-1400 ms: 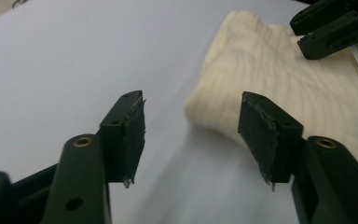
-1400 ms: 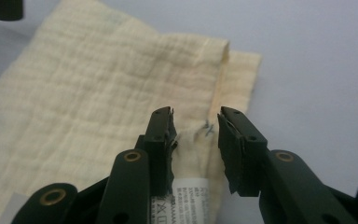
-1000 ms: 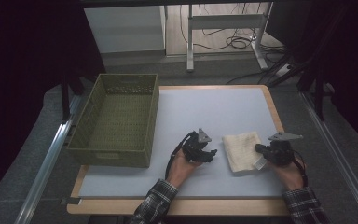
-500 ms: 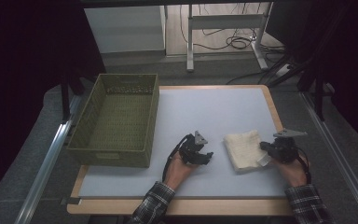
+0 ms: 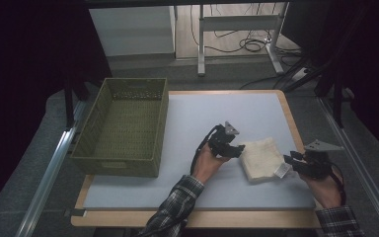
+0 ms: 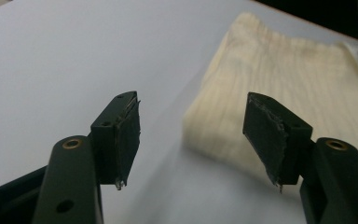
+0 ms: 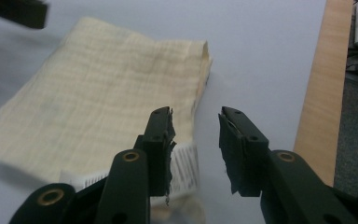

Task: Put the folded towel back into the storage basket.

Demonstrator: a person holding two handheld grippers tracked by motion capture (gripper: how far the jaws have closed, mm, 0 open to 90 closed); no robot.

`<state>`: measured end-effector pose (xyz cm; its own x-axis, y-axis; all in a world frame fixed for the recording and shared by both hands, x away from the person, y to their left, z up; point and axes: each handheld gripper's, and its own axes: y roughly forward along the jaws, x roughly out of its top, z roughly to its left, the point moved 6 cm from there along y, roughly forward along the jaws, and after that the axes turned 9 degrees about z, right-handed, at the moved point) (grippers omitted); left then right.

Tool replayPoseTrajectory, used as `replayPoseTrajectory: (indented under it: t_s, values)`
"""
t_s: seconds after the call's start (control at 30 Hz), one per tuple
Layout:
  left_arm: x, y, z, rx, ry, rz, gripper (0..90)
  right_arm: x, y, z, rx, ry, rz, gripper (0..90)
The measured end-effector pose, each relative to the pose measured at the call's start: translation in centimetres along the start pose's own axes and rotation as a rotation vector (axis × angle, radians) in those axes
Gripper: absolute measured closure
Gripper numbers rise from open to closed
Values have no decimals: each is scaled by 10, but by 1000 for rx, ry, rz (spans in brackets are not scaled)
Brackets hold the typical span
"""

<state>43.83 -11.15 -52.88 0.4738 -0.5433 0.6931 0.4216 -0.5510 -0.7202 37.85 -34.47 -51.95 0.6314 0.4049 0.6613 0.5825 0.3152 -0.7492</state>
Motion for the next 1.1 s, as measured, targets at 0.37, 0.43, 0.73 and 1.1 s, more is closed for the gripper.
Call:
replayPoseTrajectory:
  t_s: [0.37,0.43,0.73,1.1]
  values:
    - [-13,33,8,54,-24,98,419,-21,15,0,36,31,46,559]
    - [-16,32,8,52,-31,97,412,-22,20,3,48,28,52,553]
    - [-26,32,9,7,-47,114,406,-27,29,10,95,56,71,543]
    - [-27,32,-1,-115,-76,102,743,-28,29,19,173,91,75,820]
